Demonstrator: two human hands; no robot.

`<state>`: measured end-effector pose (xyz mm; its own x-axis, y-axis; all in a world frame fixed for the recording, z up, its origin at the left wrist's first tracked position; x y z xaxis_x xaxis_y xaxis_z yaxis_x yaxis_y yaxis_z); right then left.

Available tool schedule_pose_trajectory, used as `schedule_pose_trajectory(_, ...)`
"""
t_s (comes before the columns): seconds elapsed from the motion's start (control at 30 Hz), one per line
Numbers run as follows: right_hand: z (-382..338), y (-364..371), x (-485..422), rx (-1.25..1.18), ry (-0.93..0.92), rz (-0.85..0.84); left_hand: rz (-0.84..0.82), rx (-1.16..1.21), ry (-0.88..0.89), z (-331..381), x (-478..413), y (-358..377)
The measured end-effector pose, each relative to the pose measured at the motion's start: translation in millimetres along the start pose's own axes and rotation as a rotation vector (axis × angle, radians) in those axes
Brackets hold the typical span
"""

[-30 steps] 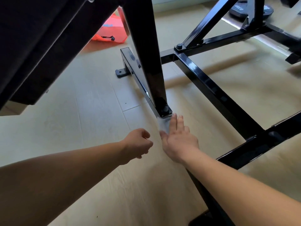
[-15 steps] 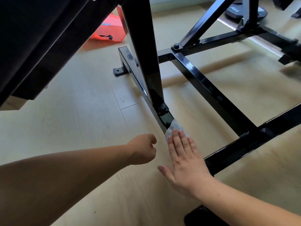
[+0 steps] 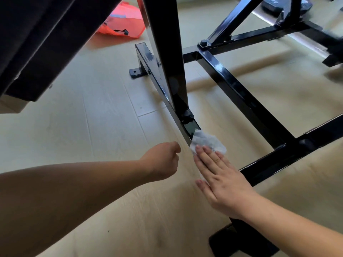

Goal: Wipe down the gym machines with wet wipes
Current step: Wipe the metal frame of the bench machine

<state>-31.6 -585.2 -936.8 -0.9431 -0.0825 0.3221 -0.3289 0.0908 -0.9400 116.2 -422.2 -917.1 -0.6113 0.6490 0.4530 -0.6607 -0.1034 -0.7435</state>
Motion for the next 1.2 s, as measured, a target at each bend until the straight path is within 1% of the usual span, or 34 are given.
schedule_pose_trajectory(0.07, 3, -5, -13, -0.009, 0.017, 0.053, -0.002, -0.009, 0.02, 4, -1, 1)
schedule_pose_trajectory(0.1, 5, -10, -26, -0.053, 0.034, 0.085, -0.004, -0.012, 0.022, 6, -1, 0)
schedule_pose_trajectory(0.13, 6, -16, -40, -0.11, 0.075, 0.054, -0.005, -0.016, 0.021, 6, -1, 0)
schedule_pose_trajectory(0.2, 7, -26, -66, -0.145, 0.158, -0.04, -0.008, -0.036, 0.01, 5, 1, -2)
schedule_pose_trajectory(0.33, 0, -37, -89, -0.185, 0.224, -0.104, -0.009, -0.074, -0.038, -7, 8, -8)
schedule_pose_trajectory(0.47, -1, -24, -44, -0.099, 0.171, -0.112, -0.007, -0.083, -0.059, -10, 7, -7)
schedule_pose_trajectory(0.57, -3, 0, 4, -0.02, 0.158, -0.03, -0.036, -0.096, -0.045, -7, 3, 0)
schedule_pose_trajectory(0.67, -2, 16, 25, -0.028, 0.24, -0.11, -0.079, -0.113, -0.011, 2, 2, 11)
schedule_pose_trajectory(0.77, -13, -1, 18, -0.07, 0.245, -0.078, -0.107, -0.145, 0.037, 11, 1, 18)
schedule_pose_trajectory(0.8, -12, -4, 9, -0.083, 0.224, -0.099, -0.106, -0.152, 0.049, 13, 0, 19)
schedule_pose_trajectory(0.87, -9, -23, -15, -0.136, 0.22, -0.21, -0.102, -0.149, 0.056, 12, 3, 18)
schedule_pose_trajectory(0.93, -3, -34, -48, -0.117, 0.208, -0.179, -0.104, -0.16, 0.061, 8, 7, 15)
schedule_pose_trajectory(1.07, 7, -44, -91, -0.144, 0.175, -0.198, -0.088, -0.207, 0.056, -5, 17, 6)
schedule_pose_trajectory(1.2, 10, -38, -70, -0.103, 0.119, -0.172, -0.099, -0.226, 0.057, -8, 23, 5)
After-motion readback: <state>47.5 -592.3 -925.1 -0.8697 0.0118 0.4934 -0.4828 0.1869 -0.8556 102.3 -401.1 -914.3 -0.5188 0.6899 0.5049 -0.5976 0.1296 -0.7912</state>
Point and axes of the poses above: each hand's wrist, its own x-axis away from the middle knuckle, its own y-axis out of the palm, z = x × y, the point moved 1 cm from there along -x, towards the middle knuckle, and after that the axes turned 9 degrees about -z, right-handed, at the moved point
